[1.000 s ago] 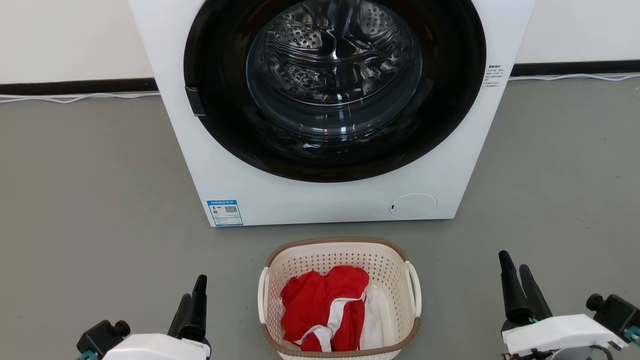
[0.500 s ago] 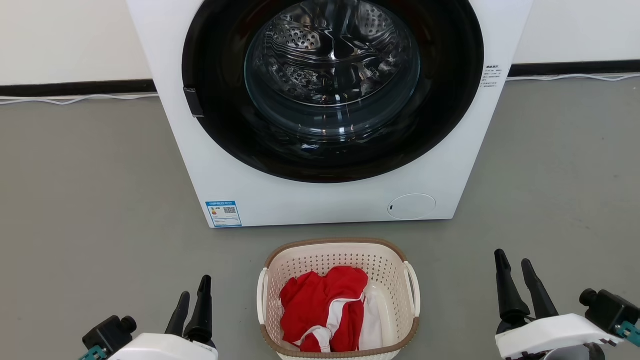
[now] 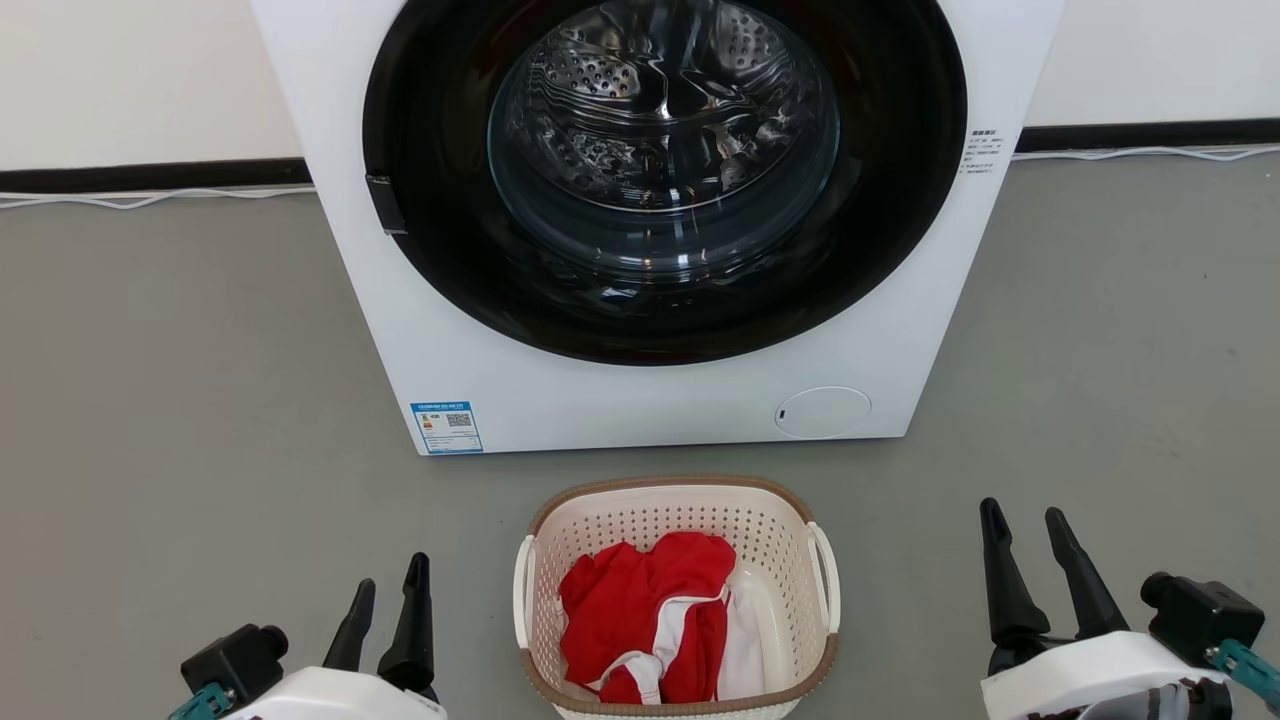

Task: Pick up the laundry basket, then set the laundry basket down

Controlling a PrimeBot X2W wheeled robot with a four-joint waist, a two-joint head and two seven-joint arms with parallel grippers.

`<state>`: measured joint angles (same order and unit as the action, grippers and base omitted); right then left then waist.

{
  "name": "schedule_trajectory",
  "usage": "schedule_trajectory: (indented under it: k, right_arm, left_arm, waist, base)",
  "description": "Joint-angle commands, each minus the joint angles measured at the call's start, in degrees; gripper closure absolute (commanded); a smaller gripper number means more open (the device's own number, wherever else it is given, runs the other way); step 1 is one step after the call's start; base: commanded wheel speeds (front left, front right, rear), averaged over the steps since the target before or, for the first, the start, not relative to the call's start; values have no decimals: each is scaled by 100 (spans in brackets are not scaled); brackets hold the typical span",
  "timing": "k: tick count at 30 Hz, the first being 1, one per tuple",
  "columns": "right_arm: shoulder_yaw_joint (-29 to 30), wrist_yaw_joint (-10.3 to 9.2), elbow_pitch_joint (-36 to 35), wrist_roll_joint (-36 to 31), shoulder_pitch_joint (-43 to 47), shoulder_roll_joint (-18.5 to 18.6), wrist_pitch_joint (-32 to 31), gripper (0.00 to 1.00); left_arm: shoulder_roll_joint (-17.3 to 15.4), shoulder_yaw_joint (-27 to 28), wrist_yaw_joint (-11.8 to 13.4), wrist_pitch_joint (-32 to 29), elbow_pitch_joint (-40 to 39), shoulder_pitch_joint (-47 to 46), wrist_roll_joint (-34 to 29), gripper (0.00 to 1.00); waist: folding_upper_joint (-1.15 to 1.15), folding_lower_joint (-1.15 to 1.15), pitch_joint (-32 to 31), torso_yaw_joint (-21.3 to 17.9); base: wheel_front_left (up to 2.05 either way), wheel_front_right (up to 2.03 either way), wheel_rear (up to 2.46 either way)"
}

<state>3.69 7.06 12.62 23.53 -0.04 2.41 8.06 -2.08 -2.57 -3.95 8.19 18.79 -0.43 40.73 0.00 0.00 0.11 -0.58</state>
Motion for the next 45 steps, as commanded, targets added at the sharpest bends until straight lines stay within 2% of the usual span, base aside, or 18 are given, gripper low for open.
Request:
schedule_trajectory:
  k: [1,36,45]
  right_arm:
    - [-113,31,-156,-253,-118,88,105,0]
    - [-131,43,174,-2830,-225,188,694,0]
    - [19,43,368,-2666,-257,144,694,0]
  left_arm:
    - [-54,87,53,92,-118,-276,-225,0]
    - [-79,87,160,681,12,-326,-2532,0]
    - [-79,137,128,681,91,-352,-2507,0]
  waist:
    - [0,0,-3,1]
    - [0,0,66,27]
    - [0,0,76,25]
  base:
    - [0,0,0]
    - [0,0,0]
    - [0,0,0]
